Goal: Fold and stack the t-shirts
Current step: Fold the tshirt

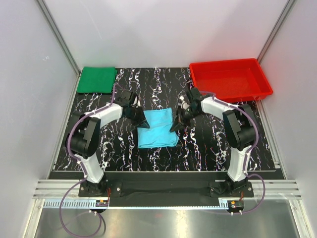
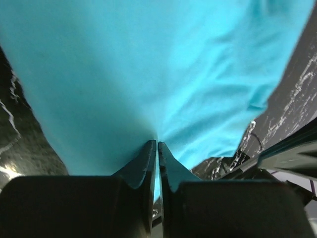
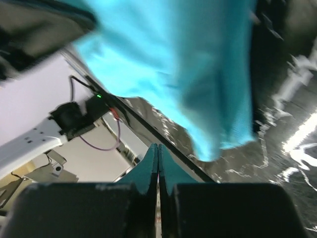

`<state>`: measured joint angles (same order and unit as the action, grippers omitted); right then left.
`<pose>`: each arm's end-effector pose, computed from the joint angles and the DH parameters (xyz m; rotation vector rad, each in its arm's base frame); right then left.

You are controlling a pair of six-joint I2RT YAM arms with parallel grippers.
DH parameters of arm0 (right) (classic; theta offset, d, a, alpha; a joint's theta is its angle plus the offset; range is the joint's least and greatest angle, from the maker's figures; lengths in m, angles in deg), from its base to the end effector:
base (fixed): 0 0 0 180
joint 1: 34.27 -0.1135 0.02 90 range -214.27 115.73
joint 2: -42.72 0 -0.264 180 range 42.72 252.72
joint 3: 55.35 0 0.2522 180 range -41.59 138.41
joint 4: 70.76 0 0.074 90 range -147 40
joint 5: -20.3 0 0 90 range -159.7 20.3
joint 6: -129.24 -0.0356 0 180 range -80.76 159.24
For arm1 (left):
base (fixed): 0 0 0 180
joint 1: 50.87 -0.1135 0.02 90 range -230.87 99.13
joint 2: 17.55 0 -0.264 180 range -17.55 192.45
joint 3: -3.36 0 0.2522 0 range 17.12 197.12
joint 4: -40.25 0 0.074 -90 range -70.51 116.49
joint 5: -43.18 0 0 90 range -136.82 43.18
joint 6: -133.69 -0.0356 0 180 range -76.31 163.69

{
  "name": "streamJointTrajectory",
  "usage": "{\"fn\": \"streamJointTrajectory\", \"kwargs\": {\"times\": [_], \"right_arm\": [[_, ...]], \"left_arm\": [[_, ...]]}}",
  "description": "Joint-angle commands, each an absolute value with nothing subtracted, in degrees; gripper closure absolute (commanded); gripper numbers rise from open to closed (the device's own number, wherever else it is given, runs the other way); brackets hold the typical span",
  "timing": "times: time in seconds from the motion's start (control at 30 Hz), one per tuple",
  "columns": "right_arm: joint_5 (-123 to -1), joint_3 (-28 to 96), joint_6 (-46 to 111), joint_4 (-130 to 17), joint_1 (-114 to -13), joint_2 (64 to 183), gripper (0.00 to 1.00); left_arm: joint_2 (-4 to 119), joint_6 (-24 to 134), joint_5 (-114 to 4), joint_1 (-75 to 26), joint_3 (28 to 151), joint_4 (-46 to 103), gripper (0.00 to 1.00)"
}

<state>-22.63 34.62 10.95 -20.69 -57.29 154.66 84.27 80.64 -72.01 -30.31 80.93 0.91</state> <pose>0.3421 0.1737 0.1706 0.0631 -2.7776 -1.2778 0.3236 -0.1375 0.1732 -0.2556 2.8119 -0.8706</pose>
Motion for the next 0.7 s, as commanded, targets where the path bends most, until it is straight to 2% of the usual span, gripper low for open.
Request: {"fn": "streamJointTrajectory", "kwargs": {"times": [0.0,0.13,0.4,0.5,0.53,0.6,0.67], "right_arm": [[-23.2,28.7,11.3,-23.3,-57.1,155.3,1.0],[-28.2,22.3,11.6,-24.0,-57.0,155.1,1.0],[-30.8,24.6,14.3,-18.2,-57.0,148.8,1.0],[-31.2,24.9,13.4,-17.9,-57.1,146.1,0.69],[-31.3,24.6,13.6,-18.2,-57.0,145.5,0.56],[-31.9,24.6,14.4,-18.2,-57.0,145.8,0.47],[-30.9,24.6,15.2,-19.3,-57.0,147.1,0.45]], "left_arm": [[86.2,78.4,-72.6,-31.1,80.8,5.1,0.91],[85.1,75.0,-71.3,-30.7,81.6,2.2,0.84],[70.7,75.0,-68.0,-25.8,81.6,-6.7,0.64],[67.7,76.9,-69.3,-25.7,78.1,-6.4,0.63],[67.3,77.2,-68.6,-25.8,77.4,-6.6,0.58],[66.1,77.0,-67.5,-26.0,75.3,-7.2,0.54],[65.1,77.2,-67.1,-26.5,73.0,-7.0,0.5]]}}
